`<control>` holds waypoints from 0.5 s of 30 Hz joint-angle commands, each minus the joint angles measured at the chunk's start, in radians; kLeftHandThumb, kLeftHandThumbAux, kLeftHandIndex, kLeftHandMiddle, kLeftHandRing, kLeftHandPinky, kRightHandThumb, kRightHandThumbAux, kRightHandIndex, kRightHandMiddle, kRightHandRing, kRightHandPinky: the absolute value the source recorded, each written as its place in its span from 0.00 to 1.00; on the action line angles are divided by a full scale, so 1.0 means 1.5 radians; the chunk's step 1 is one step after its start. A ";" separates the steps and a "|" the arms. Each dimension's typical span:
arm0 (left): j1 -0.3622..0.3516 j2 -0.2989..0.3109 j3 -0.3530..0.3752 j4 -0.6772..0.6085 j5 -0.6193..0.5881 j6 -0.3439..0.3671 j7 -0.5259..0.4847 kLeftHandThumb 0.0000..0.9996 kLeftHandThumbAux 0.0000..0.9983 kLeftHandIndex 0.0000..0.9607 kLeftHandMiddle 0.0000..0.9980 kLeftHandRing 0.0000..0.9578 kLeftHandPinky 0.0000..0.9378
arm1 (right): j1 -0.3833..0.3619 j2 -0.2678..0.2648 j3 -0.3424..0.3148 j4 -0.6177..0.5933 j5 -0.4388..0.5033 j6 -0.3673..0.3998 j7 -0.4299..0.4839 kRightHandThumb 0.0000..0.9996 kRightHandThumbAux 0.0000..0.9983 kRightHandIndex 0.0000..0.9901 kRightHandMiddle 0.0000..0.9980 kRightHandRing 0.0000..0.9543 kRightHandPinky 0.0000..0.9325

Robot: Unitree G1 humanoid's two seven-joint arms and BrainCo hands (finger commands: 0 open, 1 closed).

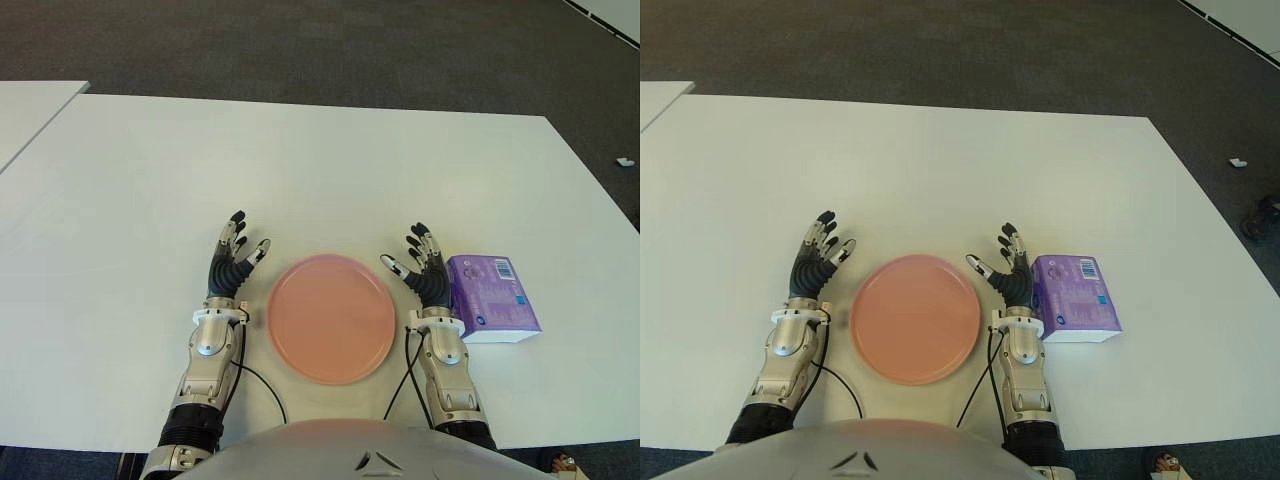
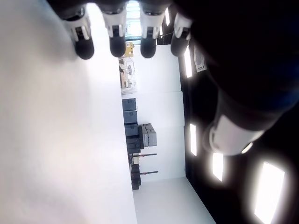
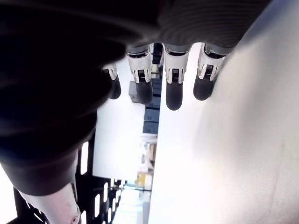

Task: Put the tissue paper into the plate.

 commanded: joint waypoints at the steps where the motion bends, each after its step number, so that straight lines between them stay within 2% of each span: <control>1: 0.005 0.004 0.000 0.003 0.003 -0.001 0.000 0.17 0.68 0.02 0.01 0.01 0.06 | 0.007 0.004 0.007 0.004 -0.005 0.021 -0.003 0.24 0.78 0.07 0.11 0.12 0.15; 15: -0.002 0.003 -0.004 0.007 0.001 0.005 -0.002 0.16 0.67 0.02 0.01 0.01 0.06 | -0.003 -0.003 0.015 0.014 -0.039 0.030 -0.025 0.28 0.70 0.11 0.13 0.12 0.12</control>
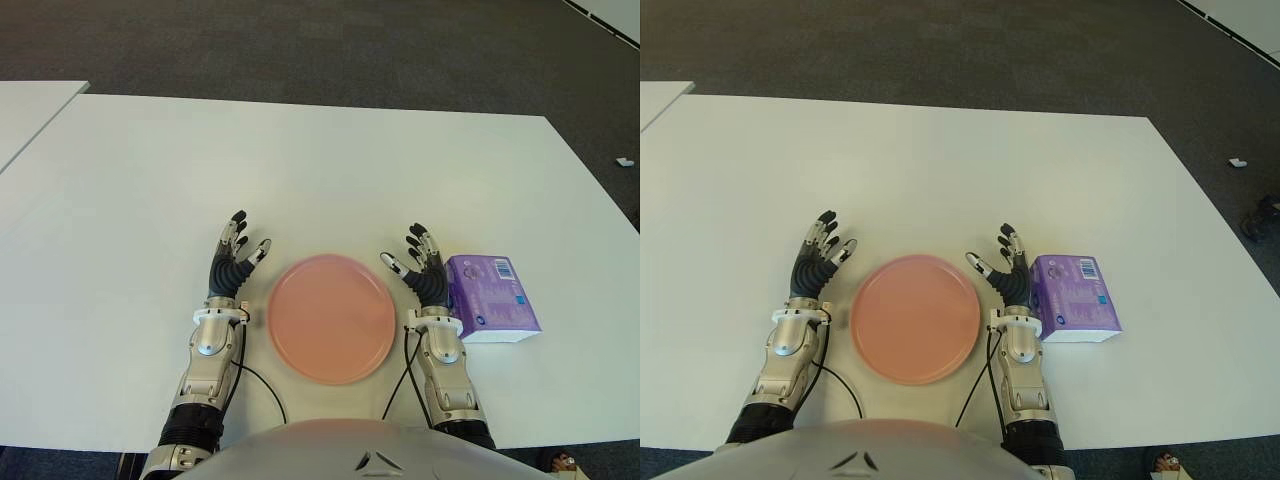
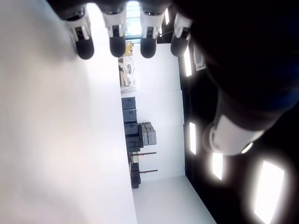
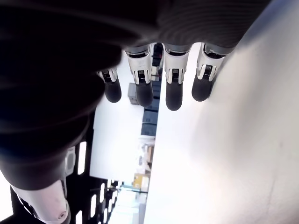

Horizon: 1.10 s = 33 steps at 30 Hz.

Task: Put the tissue paper into the plate.

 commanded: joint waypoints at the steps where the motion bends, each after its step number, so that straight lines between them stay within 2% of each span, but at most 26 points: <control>1: -0.002 0.002 -0.001 0.008 0.002 0.005 -0.001 0.16 0.67 0.02 0.01 0.02 0.06 | -0.001 -0.003 0.005 0.013 -0.013 0.019 -0.005 0.28 0.70 0.11 0.13 0.12 0.11; 16: -0.006 -0.005 -0.003 0.014 0.009 0.003 0.005 0.16 0.67 0.02 0.02 0.02 0.06 | -0.003 -0.013 0.007 0.015 -0.019 0.022 -0.006 0.33 0.67 0.11 0.15 0.13 0.13; 33: 0.006 -0.016 -0.009 0.004 0.017 0.003 0.012 0.17 0.67 0.02 0.01 0.02 0.06 | 0.011 -0.035 0.021 0.010 -0.058 0.031 -0.012 0.21 0.62 0.10 0.13 0.08 0.05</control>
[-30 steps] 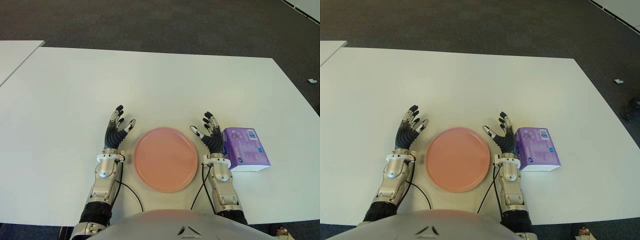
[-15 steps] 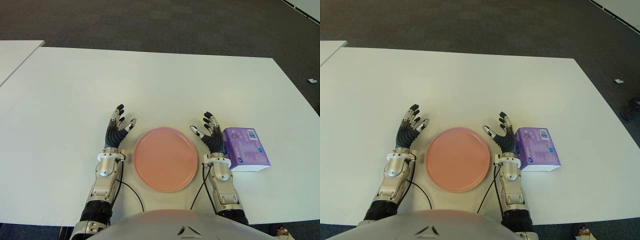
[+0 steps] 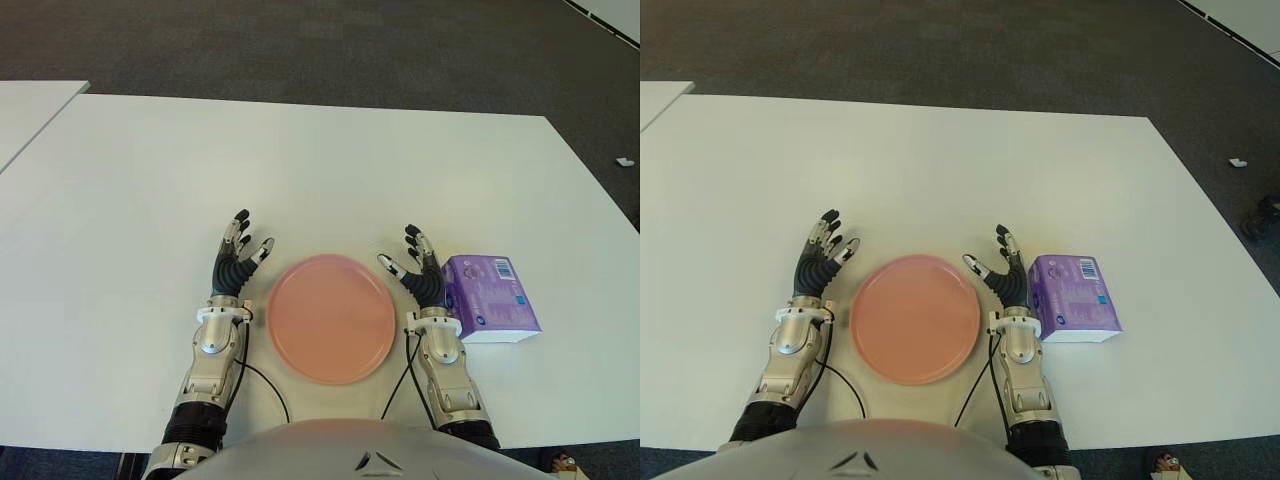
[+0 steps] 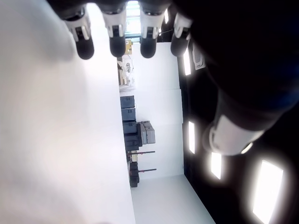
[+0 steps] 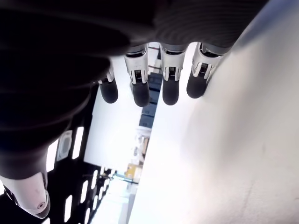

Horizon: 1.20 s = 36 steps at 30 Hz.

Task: Put the tissue paper into the plate.

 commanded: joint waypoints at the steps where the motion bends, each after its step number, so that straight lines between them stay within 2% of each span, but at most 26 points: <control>1: 0.010 -0.006 -0.005 0.001 0.011 0.004 0.012 0.17 0.67 0.02 0.01 0.02 0.06 | 0.007 -0.004 0.005 0.008 -0.013 0.026 -0.002 0.21 0.62 0.10 0.13 0.08 0.04; 4: 0.010 -0.006 -0.005 0.000 0.013 0.006 0.015 0.17 0.66 0.02 0.02 0.02 0.06 | -0.004 0.002 0.012 -0.030 -0.025 0.064 -0.001 0.20 0.61 0.10 0.13 0.08 0.04; 7: 0.012 -0.008 -0.004 -0.004 0.014 0.009 0.018 0.17 0.66 0.02 0.02 0.02 0.06 | -0.023 0.001 0.014 -0.125 -0.042 0.138 0.013 0.19 0.62 0.10 0.13 0.09 0.05; 12: 0.016 -0.010 -0.005 -0.009 0.012 0.011 0.017 0.17 0.67 0.02 0.02 0.02 0.06 | -0.036 -0.010 0.001 -0.256 -0.058 0.217 0.031 0.17 0.65 0.10 0.15 0.11 0.09; 15: 0.018 -0.012 -0.004 -0.011 0.009 0.012 0.015 0.17 0.67 0.02 0.02 0.02 0.06 | -0.061 -0.025 -0.029 -0.361 -0.063 0.262 0.046 0.15 0.67 0.11 0.16 0.13 0.11; 20: 0.016 -0.015 -0.002 -0.004 0.009 0.005 0.019 0.17 0.67 0.02 0.02 0.02 0.06 | -0.084 -0.042 -0.079 -0.446 -0.032 0.284 0.067 0.17 0.70 0.12 0.17 0.14 0.14; 27: 0.010 -0.018 -0.006 0.013 0.015 -0.002 0.023 0.17 0.67 0.02 0.02 0.02 0.05 | -0.104 -0.075 -0.131 -0.502 0.016 0.320 0.115 0.26 0.69 0.13 0.16 0.13 0.13; 32: 0.004 -0.020 -0.006 0.023 0.012 -0.005 0.024 0.18 0.66 0.02 0.02 0.01 0.05 | -0.143 -0.120 -0.156 -0.526 0.026 0.363 0.152 0.30 0.65 0.14 0.14 0.11 0.11; 36: 0.000 -0.021 -0.005 0.031 0.009 -0.008 0.023 0.18 0.67 0.02 0.02 0.01 0.05 | -0.168 -0.182 -0.181 -0.527 0.019 0.379 0.188 0.31 0.63 0.14 0.12 0.09 0.09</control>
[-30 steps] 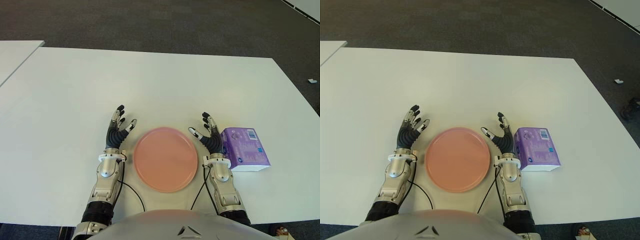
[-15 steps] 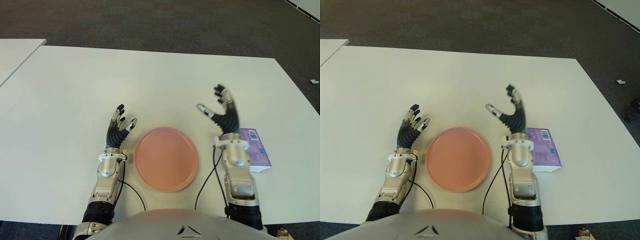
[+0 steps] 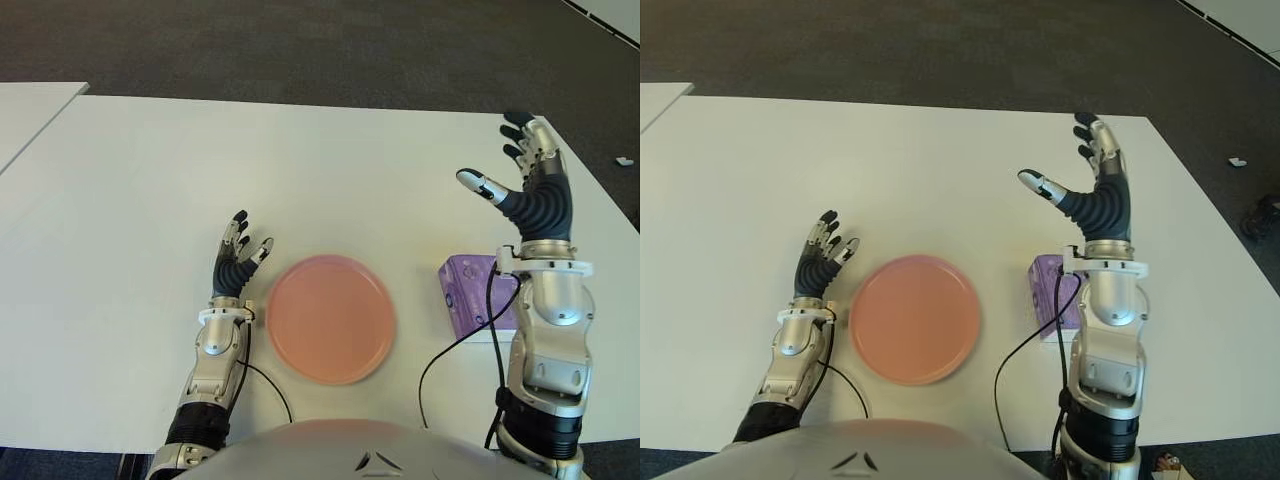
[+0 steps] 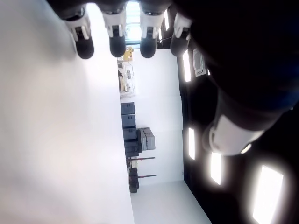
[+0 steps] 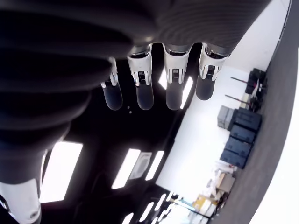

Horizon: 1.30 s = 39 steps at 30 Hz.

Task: Put the tissue paper into the plate.

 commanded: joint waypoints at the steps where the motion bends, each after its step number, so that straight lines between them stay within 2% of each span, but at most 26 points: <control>1: 0.003 -0.004 -0.003 0.021 0.003 0.000 0.005 0.18 0.67 0.02 0.02 0.01 0.05 | -0.027 -0.058 -0.028 -0.005 0.003 0.024 0.038 0.31 0.63 0.14 0.12 0.09 0.09; 3: 0.002 -0.004 -0.002 0.023 0.002 -0.001 0.005 0.18 0.67 0.02 0.02 0.01 0.06 | -0.030 -0.071 -0.038 -0.005 0.009 0.024 0.047 0.31 0.63 0.14 0.11 0.08 0.08; 5: -0.001 -0.004 -0.001 0.027 -0.001 -0.003 0.003 0.18 0.67 0.02 0.02 0.01 0.06 | -0.040 -0.106 -0.072 0.001 0.021 0.009 0.064 0.31 0.64 0.17 0.12 0.09 0.10; 8: -0.004 -0.004 0.001 0.033 -0.003 -0.005 0.003 0.18 0.67 0.02 0.02 0.02 0.06 | -0.058 -0.183 -0.108 0.010 0.012 0.007 0.106 0.30 0.64 0.18 0.13 0.10 0.11; 11: -0.005 -0.003 0.003 0.038 -0.003 -0.007 0.003 0.18 0.67 0.02 0.02 0.02 0.05 | -0.057 -0.237 -0.121 0.012 0.011 0.011 0.148 0.26 0.64 0.17 0.14 0.10 0.09; 15: -0.006 -0.002 0.006 0.041 -0.006 -0.010 0.003 0.18 0.67 0.02 0.02 0.02 0.05 | -0.023 -0.298 -0.166 0.016 0.031 0.004 0.209 0.22 0.63 0.16 0.14 0.10 0.06; 17: -0.006 0.000 0.008 0.040 -0.009 -0.009 0.001 0.18 0.67 0.02 0.02 0.02 0.06 | 0.010 -0.323 -0.207 0.024 0.046 -0.009 0.247 0.19 0.61 0.15 0.14 0.10 0.04; 22: -0.007 0.005 0.012 0.041 -0.010 -0.008 0.003 0.18 0.67 0.03 0.03 0.02 0.06 | 0.028 -0.336 -0.227 0.023 0.061 -0.016 0.264 0.17 0.59 0.15 0.14 0.10 0.01; 39: -0.025 0.026 0.031 0.077 -0.016 -0.019 -0.002 0.15 0.67 0.02 0.03 0.02 0.05 | 0.026 -0.338 -0.211 0.004 0.058 0.002 0.258 0.17 0.59 0.15 0.14 0.10 0.01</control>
